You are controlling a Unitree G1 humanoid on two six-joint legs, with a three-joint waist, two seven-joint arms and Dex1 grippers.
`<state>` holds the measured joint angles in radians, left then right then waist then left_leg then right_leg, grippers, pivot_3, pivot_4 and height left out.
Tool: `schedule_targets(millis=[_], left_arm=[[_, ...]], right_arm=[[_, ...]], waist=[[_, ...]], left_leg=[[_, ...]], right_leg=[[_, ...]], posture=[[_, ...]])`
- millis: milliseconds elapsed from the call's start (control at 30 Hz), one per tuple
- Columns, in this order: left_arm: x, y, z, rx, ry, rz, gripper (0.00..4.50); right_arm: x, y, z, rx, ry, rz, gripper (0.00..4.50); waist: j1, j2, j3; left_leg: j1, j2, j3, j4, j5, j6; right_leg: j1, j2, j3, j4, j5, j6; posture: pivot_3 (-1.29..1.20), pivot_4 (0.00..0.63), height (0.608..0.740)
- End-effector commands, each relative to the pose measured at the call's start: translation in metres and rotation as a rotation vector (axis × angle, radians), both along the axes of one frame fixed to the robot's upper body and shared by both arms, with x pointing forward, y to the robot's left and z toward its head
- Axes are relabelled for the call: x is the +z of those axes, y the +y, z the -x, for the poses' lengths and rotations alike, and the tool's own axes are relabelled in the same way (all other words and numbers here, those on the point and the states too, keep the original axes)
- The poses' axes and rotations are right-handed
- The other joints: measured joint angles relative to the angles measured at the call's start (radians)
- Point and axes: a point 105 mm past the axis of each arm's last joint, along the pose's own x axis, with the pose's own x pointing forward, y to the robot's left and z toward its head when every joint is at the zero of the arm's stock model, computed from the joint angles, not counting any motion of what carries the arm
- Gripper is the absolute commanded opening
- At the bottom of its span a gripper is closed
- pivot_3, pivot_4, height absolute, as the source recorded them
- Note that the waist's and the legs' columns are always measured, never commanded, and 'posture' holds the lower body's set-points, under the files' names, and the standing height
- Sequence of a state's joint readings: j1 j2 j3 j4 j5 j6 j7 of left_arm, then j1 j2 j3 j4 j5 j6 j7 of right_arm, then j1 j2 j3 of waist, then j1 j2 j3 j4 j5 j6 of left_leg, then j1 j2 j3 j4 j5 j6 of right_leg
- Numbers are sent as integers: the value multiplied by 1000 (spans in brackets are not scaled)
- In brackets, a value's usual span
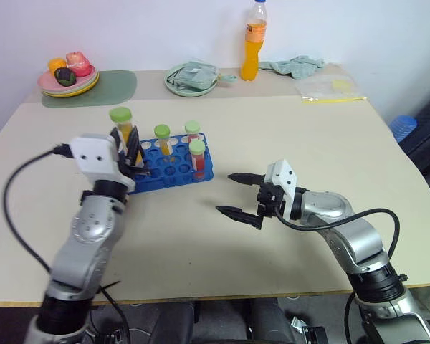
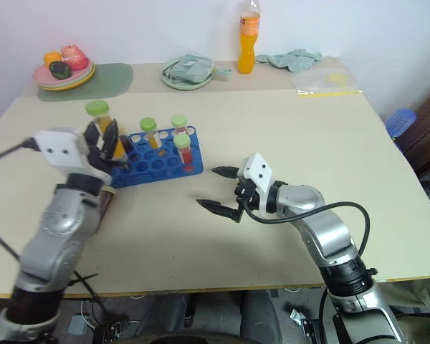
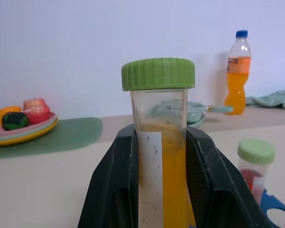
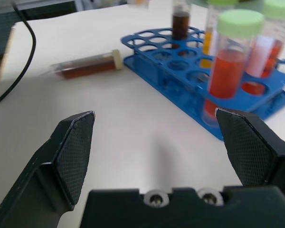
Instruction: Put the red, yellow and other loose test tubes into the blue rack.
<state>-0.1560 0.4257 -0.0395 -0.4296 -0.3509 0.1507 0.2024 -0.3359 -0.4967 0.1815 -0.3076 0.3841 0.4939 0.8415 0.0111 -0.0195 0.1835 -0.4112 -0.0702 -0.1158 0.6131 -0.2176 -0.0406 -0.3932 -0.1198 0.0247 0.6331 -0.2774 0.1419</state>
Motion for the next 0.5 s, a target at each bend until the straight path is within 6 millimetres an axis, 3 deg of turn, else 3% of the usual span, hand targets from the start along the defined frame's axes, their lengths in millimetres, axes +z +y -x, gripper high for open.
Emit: schedule_targets(millis=[33, 500], left_arm=[[1, -17, -1, -62, -84, -13, 780], [-34, -41, -26, -117, -29, 6, 780]], right_arm=[[13, -1, 3, -4, -50, -20, 4500], [14, -2, 8, -16, -47, -22, 4500]], waist=[[0, 0, 0], [1, 0, 0]], left_leg=[[0, 0, 0, 0, 0, 0], [0, 0, 0, 1, 0, 1]], right_leg=[[0, 0, 0, 0, 0, 0], [1, 0, -1, 0, 0, 1]], posture=[[0, 150, 740], [0, 150, 740]])
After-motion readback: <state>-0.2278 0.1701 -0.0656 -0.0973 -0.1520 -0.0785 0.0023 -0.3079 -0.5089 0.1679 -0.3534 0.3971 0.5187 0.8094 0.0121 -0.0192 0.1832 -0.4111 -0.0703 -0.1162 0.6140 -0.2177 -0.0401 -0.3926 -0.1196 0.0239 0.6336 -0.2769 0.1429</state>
